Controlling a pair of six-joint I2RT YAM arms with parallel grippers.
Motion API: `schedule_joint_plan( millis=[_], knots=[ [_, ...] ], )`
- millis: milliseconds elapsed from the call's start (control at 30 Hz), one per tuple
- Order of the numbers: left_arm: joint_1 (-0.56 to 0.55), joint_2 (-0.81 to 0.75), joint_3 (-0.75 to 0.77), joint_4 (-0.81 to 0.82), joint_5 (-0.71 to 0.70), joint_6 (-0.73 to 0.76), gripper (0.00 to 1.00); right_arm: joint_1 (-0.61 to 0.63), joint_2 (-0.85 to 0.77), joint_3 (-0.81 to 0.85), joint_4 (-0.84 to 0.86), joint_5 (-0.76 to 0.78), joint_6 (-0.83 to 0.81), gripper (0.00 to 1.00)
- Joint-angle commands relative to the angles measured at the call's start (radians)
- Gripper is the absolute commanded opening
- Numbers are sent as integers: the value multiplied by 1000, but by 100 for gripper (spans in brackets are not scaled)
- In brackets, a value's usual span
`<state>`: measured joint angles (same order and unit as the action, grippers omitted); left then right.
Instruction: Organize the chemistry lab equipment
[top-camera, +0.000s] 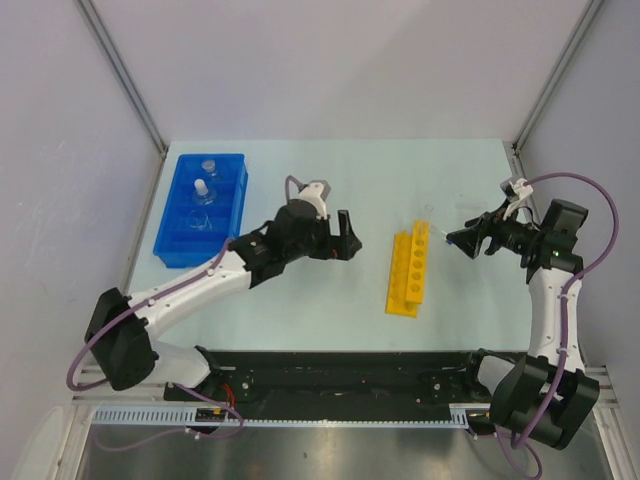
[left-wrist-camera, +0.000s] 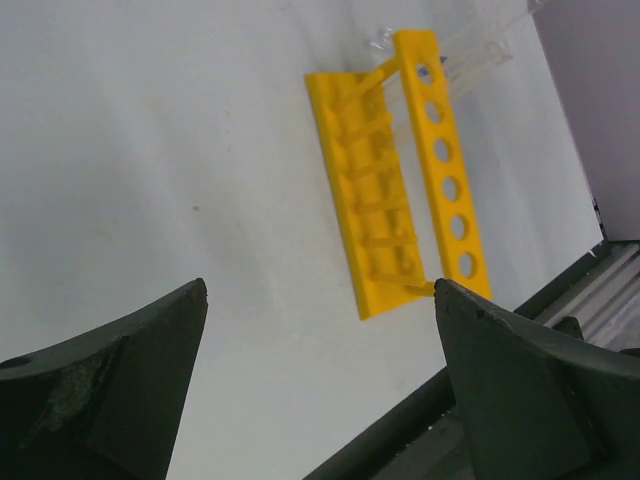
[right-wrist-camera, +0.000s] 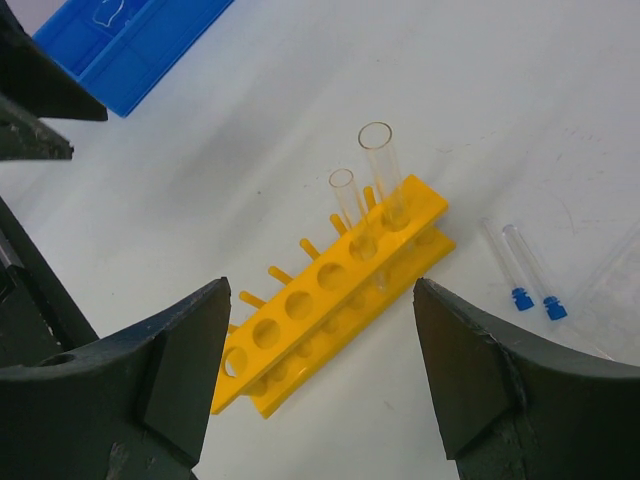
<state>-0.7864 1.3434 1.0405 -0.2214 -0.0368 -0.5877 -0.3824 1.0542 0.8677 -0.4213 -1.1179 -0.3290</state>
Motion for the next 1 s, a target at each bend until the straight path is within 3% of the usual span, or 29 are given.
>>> schedule_joint_plan(
  millis=[0, 333, 467, 967],
  knots=[
    [-137, 106, 120, 5, -147, -109, 100, -26, -17, 2, 19, 4, 19, 79],
    [-321, 471, 534, -271, -327, -191, 96, -62, -17, 2, 19, -8, 30, 79],
    [-370, 566, 647, -328, -371, -204, 90, -64, -16, 2, 19, -3, 31, 79],
    [-402, 842, 972, -487, -385, -166, 67, -67, -17, 2, 24, -3, 34, 79]
  ],
)
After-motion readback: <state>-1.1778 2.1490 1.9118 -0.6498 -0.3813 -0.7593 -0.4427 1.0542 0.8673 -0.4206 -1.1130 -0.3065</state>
